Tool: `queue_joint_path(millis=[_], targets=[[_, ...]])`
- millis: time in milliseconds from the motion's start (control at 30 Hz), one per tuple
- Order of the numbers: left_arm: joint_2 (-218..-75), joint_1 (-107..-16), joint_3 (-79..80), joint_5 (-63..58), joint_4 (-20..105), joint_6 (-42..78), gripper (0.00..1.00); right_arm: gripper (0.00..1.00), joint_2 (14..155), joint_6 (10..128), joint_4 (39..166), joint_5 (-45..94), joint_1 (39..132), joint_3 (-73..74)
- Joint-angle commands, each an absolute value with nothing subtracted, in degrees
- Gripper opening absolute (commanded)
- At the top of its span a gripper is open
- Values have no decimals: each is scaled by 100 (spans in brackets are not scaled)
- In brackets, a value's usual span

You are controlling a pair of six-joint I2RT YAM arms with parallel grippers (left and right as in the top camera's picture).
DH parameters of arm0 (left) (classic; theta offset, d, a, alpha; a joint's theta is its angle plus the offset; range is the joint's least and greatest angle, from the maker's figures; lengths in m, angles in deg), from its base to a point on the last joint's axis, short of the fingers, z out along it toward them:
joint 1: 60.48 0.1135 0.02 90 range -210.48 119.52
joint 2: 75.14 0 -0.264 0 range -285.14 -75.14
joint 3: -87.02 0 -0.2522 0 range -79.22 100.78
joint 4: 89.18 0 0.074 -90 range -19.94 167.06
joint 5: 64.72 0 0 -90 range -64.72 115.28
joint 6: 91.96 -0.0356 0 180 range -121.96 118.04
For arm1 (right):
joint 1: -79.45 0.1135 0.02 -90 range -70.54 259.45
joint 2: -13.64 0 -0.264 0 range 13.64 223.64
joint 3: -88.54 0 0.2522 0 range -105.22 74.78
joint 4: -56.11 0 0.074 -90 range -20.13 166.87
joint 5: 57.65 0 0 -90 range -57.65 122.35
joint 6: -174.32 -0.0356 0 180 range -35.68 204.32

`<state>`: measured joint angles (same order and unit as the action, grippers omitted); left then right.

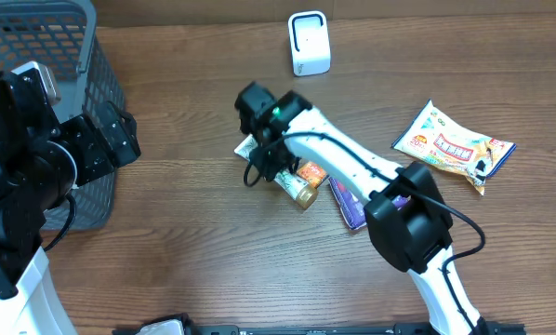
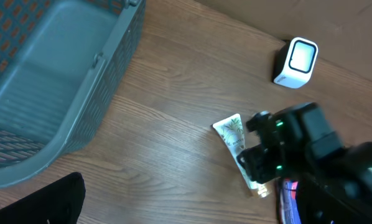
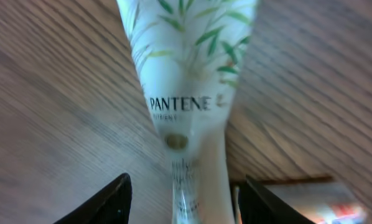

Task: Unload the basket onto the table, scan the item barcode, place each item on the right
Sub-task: 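Reach the right gripper to the white Pantene tube and grasp it, then raise the Pantene tube with the right gripper up to the white scanner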

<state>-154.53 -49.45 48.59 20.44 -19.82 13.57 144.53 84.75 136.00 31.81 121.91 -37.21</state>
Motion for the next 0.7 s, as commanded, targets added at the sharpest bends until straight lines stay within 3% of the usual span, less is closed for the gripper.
queue_joint_path(millis=[0, 133, 200, 300, 667], targets=[[-15453, -4915, 4863, 2096, -1973, 1436, 100, 56, 14470, 8591, 13379, 3489, 12150, -3371], [-15453, -4915, 4866, 2094, -1973, 1436, 100, 51, 14475, 8586, 13290, 3483, 12150, -3124], [-15453, -4915, 4863, 2094, -1973, 1436, 100, 38, 14477, 8527, 13285, 3485, 12152, -3122], [-15453, -4915, 4863, 2096, -1973, 1436, 100, 4, 14475, 7972, 13060, 3485, 12156, -3137], [-15453, -4915, 4863, 2096, -1973, 1436, 100, 4, 14468, 7052, 12846, 3507, 11452, -4597]])
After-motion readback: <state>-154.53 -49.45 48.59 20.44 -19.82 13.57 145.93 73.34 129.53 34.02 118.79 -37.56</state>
